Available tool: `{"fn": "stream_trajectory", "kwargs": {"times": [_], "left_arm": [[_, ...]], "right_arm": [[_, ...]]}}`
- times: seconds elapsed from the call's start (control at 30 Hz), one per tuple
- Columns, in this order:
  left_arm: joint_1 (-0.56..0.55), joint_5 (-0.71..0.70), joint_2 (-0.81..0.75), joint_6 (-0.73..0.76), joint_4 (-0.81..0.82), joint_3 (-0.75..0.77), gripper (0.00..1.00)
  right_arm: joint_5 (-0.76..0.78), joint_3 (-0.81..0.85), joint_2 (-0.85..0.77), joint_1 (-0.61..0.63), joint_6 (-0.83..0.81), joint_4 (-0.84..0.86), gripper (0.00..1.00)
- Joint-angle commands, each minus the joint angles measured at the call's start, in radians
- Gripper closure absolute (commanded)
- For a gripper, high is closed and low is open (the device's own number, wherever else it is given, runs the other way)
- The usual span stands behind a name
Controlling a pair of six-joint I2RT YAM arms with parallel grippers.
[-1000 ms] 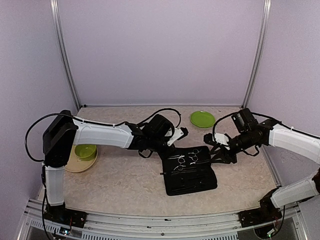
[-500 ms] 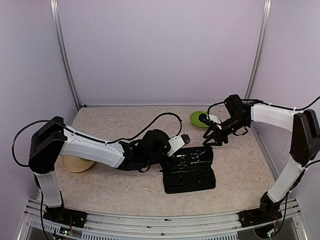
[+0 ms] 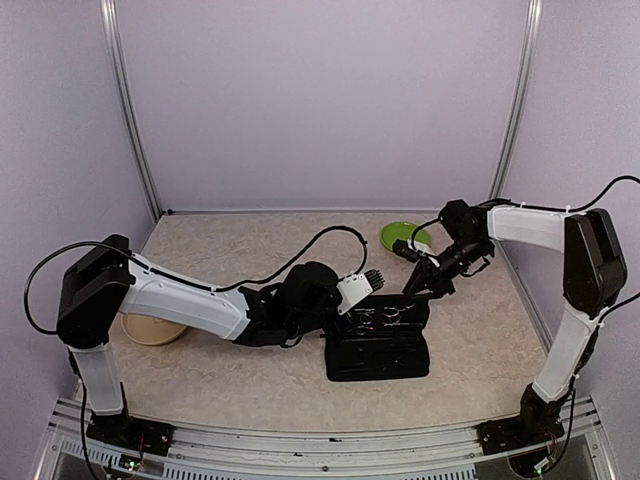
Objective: Sort the hair-cutting tools
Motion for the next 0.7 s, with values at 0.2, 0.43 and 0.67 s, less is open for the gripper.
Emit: {"fn": "stream_trajectory", "kwargs": {"times": [0.2, 0.43, 0.67], "left_arm": [[-0.006, -0.054, -0.033, -0.01, 0.092, 0.017, 1.0], [-0.022, -0.032, -0.094, -0.087, -0.041, 0.045, 0.74], [0.008, 0.182, -0.264, -0.224, -0.19, -0.023, 0.58]], "right_arm": [[-0.074, -0.012, -0.018, -0.004, -0.085, -0.073, 0.93], [-0.026, -0.1, -0.119, 0.01, -0.067, 0.026, 1.0], [0.053, -0.213, -0.299, 0.066, -0.034, 0.154, 1.0]]}}
